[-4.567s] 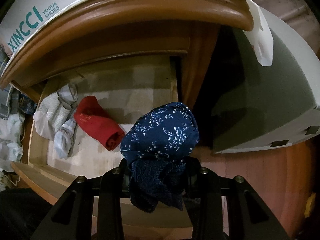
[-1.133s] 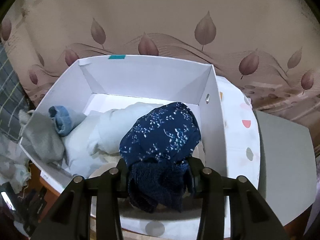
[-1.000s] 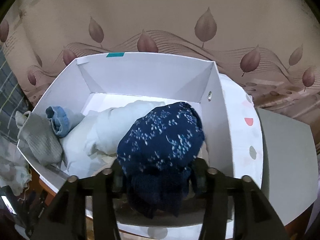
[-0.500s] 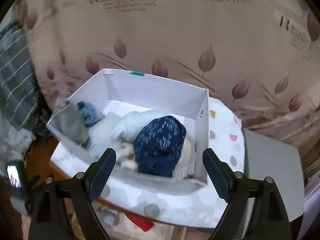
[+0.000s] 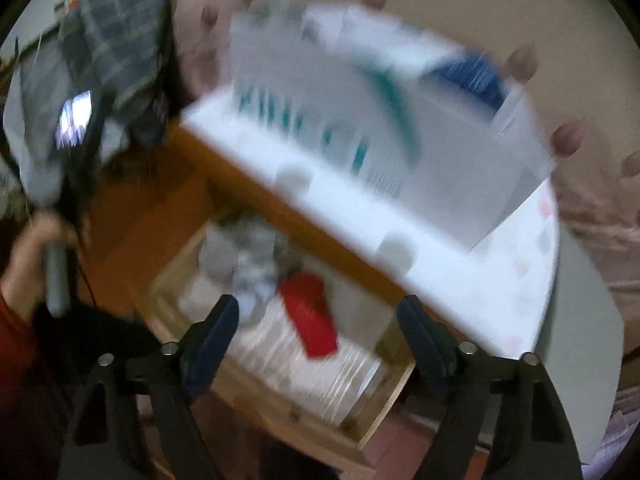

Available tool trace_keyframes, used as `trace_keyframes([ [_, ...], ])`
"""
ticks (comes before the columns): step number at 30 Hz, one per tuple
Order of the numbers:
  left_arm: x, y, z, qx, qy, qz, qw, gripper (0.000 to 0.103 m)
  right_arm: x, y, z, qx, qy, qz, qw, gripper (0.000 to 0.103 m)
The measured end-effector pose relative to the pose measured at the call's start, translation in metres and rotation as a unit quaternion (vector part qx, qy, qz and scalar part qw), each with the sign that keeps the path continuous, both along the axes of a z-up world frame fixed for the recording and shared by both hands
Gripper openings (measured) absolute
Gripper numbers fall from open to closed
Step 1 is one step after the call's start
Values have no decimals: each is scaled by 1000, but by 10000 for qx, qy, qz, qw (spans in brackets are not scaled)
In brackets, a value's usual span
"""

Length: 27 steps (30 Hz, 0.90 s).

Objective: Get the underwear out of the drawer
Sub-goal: 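Move the right tool back into the drawer toward the red underwear, then close the right tool on the red underwear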

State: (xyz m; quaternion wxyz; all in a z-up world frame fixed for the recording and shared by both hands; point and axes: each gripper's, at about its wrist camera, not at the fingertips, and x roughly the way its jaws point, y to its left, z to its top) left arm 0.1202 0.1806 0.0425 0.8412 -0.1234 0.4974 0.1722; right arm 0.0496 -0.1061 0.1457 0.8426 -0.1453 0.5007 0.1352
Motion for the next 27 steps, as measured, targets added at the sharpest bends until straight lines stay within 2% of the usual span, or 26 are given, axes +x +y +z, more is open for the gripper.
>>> trace_keyframes([
  [3,2,0,-2,-8,70,-48,10000,67,5,5,-46,-137,446,109,9988,77],
  [9,2,-5,-5,-25,143,-165,9998,67,20,15,-105,-339,864,258,9954,69],
  [20,5,-7,-12,-188,331,-284,9989,67,46,27,-172,-877,1152,709,9869,68],
  [22,5,-9,-13,-154,348,-302,9988,67,46,32,-181,-1064,1002,965,9845,69],
  [27,7,-13,-16,-219,381,-357,9984,67,50,45,-208,-1346,1129,1382,9747,69],
])
